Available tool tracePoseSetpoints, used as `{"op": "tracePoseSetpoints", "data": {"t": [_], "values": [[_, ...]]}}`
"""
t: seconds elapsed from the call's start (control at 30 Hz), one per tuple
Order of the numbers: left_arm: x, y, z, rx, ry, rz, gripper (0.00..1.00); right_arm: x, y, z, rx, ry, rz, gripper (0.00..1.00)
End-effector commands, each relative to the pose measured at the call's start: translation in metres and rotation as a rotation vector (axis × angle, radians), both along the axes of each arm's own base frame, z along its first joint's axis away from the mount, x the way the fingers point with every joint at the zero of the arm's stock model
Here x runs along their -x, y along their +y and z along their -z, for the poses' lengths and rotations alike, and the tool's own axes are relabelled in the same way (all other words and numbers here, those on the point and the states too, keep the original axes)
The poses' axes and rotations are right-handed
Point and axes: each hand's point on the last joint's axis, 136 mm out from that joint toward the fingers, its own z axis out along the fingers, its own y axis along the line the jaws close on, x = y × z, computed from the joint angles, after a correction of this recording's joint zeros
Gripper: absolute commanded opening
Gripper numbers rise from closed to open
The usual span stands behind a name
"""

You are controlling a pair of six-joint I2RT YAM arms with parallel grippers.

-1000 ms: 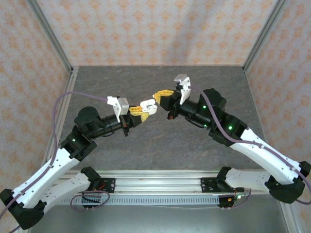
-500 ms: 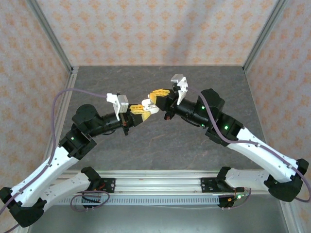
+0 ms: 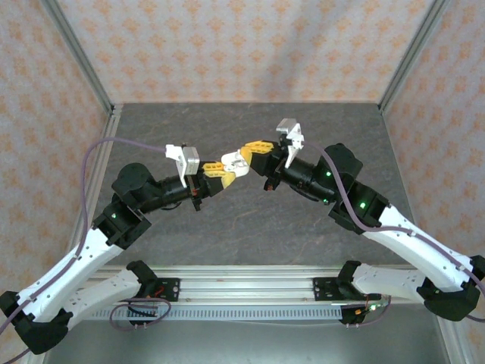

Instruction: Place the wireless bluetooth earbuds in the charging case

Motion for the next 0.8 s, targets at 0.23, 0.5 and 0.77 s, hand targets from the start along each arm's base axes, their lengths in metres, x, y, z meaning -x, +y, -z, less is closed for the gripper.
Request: {"op": "tracePoseSetpoints", "data": {"t": [0.23,0.5,0.77], "values": [[0.005,0.004,-0.029,0.073,-0.055,-0.005,0.00,0.003,-0.004,0.011,0.042,-0.026,0.005,0.00],[0.003,0.006,-0.032,0.082,-0.059,-0.024,0.00,0.006,-0.008,0.017,0.060,-0.035,0.005,0.00],[0.000,0.006,-0.034,0.086,-0.062,-0.035,0.00,0.010,0.000,0.024,0.067,-0.003,-0.043,0.00]]}}
